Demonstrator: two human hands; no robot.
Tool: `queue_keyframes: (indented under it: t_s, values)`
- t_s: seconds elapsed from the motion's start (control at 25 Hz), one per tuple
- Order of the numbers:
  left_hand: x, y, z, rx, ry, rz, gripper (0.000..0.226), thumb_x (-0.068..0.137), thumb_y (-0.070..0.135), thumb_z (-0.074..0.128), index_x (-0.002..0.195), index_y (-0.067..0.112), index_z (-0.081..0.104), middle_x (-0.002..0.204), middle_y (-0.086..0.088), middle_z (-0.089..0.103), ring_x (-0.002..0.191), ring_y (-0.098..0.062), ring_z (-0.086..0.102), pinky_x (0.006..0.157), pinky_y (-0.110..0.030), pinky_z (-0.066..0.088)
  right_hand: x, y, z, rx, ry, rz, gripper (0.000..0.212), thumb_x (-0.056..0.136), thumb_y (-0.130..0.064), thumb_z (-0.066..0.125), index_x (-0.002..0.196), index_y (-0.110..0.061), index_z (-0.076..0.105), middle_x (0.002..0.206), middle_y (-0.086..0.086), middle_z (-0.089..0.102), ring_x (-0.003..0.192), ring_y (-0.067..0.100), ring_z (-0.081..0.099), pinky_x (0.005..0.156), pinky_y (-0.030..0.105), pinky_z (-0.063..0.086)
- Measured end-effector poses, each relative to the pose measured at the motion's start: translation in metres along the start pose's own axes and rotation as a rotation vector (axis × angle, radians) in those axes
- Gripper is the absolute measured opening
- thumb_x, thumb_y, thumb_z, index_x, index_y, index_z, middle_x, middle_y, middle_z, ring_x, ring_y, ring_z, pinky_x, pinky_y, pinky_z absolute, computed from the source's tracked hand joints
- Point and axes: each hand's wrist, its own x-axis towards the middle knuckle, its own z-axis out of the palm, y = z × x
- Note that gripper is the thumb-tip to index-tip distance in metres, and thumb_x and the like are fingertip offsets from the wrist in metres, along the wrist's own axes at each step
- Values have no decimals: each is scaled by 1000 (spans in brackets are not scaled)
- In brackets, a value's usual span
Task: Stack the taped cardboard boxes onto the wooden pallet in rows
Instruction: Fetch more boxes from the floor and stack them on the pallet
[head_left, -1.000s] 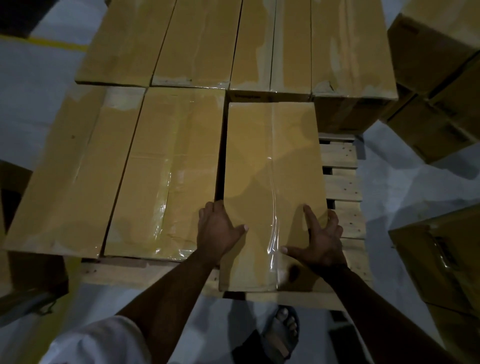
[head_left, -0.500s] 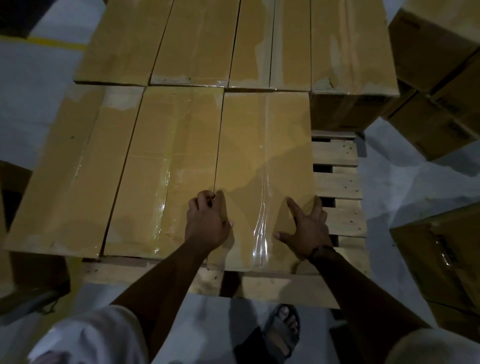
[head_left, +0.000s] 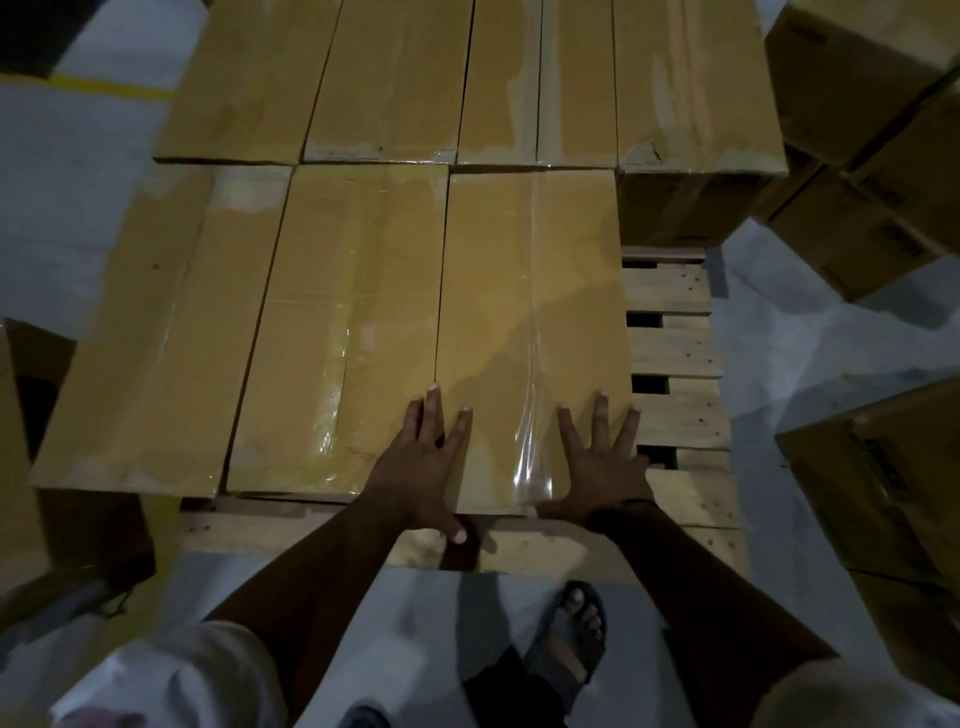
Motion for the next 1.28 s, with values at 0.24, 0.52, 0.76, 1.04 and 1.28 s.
queue_keyframes:
  t_s: [0.24,0.52,0.76,1.04,1.28]
  values:
    - [-5,-6,3,11,123,31,145,65,52,90,160,34,-18,161,-11,-40,154,-42,-17,115,-54,36,-13,3,18,-138,56,-63,133,72,-78,68,152,-36,-30,156,12,-44,145,51,-27,104,71,34]
    - [-5,-12,3,0,163,55,138,67,50,89,162,35,-10,165,-11,-30,154,-41,-12,115,-53,38,-10,2,21,-140,79,-53,123,78,-73,66,154,-39,-24,160,8,-38,148,48,-24,104,70,34]
    - [-6,-5,-2,55,111,26,136,71,50,88,163,29,-11,165,-17,-30,154,-43,-10,116,-54,35,-8,-4,18,-133,30,-25,121,81,-66,70,156,-37,-20,160,9,-38,147,48,-25,105,74,29]
    - [-88,6,-54,-18,120,59,116,79,69,72,164,25,7,171,-13,-4,157,-36,1,125,-49,13,-84,-61,-43,24,139,-82,100,93,-63,54,159,-32,-14,167,7,-21,154,39,-4,116,61,23]
    - [-262,16,-124,-282,240,-43,73,92,61,61,154,27,43,158,-1,45,145,-25,36,116,-38,32,-229,-134,-126,162,226,-152,89,97,-58,51,161,-29,-3,169,5,2,153,33,10,118,53,24]
